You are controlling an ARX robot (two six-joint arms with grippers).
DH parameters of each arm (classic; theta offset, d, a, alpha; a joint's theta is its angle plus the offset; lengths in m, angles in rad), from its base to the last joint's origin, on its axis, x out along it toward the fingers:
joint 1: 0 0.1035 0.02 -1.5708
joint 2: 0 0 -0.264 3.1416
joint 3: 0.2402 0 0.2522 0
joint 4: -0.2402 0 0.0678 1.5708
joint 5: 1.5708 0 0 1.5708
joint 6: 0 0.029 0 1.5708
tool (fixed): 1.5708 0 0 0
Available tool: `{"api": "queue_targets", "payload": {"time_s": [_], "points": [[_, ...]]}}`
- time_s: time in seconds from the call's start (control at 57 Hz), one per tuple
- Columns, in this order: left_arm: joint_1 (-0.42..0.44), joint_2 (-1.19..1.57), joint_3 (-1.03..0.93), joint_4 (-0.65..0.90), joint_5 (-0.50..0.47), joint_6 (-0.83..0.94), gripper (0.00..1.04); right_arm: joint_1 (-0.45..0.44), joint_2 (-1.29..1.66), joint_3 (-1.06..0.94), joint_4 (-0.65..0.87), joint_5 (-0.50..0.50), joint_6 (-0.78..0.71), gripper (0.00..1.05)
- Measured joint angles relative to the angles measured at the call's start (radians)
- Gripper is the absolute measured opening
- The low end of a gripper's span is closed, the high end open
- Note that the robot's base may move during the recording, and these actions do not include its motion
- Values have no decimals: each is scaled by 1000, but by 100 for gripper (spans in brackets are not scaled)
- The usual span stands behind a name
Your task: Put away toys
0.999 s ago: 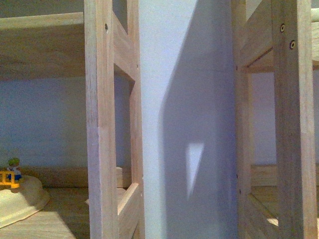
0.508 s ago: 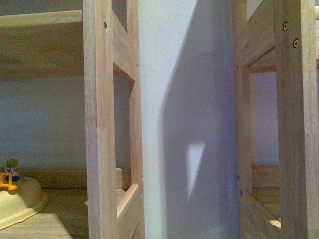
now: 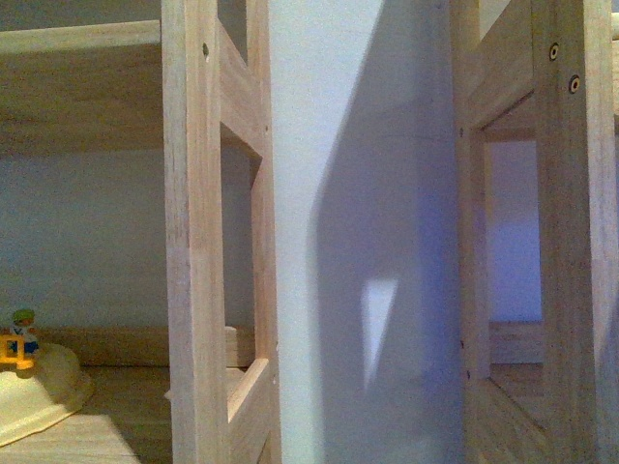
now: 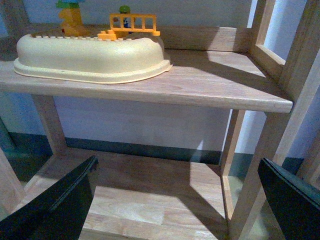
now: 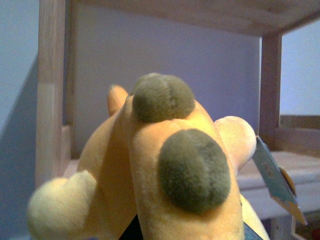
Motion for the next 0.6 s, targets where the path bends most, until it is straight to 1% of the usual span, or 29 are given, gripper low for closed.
{"api": "queue_targets", "payload": {"time_s": [0.053, 0.105, 0.175, 0.193, 0.228, 0.245, 0.263, 0.281, 0.316, 0.368, 0.403, 0.456, 0.491, 0.508, 0.544, 0.561, 0.596], "points": [[0, 0, 0, 0, 0, 0, 98, -34, 16, 47, -24, -35, 2, 7], [0, 0, 0, 0, 0, 0, 98, -100, 38, 120, -68, -94, 24, 7], [0, 0, 0, 0, 0, 0, 98, -185, 56, 188, -131, -148, 61, 7], [0, 0, 0, 0, 0, 0, 98, -238, 63, 217, -167, -190, 88, 7], [0, 0, 0, 0, 0, 0, 98, -316, 73, 254, -214, -243, 139, 7], [0, 0, 0, 0, 0, 0, 98, -339, 76, 264, -227, -258, 154, 7], [0, 0, 0, 0, 0, 0, 98, -383, 82, 283, -254, -291, 184, 7], [0, 0, 0, 0, 0, 0, 98, -406, 84, 292, -269, -299, 192, 7], [0, 0, 0, 0, 0, 0, 98, -503, 96, 325, -322, -378, 258, 7], [0, 0, 0, 0, 0, 0, 98, -605, 110, 354, -369, -453, 328, 7], [0, 0, 0, 0, 0, 0, 98, -710, 126, 381, -409, -532, 414, 7], [0, 0, 0, 0, 0, 0, 98, -814, 146, 408, -439, -612, 489, 7], [0, 0, 0, 0, 0, 0, 98, -915, 168, 433, -456, -689, 551, 7], [0, 0, 0, 0, 0, 0, 98, -938, 174, 439, -459, -706, 578, 7], [0, 0, 0, 0, 0, 0, 98, -1029, 197, 463, -471, -776, 637, 7], [0, 0, 0, 0, 0, 0, 98, -1050, 203, 469, -473, -793, 662, 7], [0, 0, 0, 0, 0, 0, 98, -1128, 227, 489, -476, -850, 713, 7]]}}
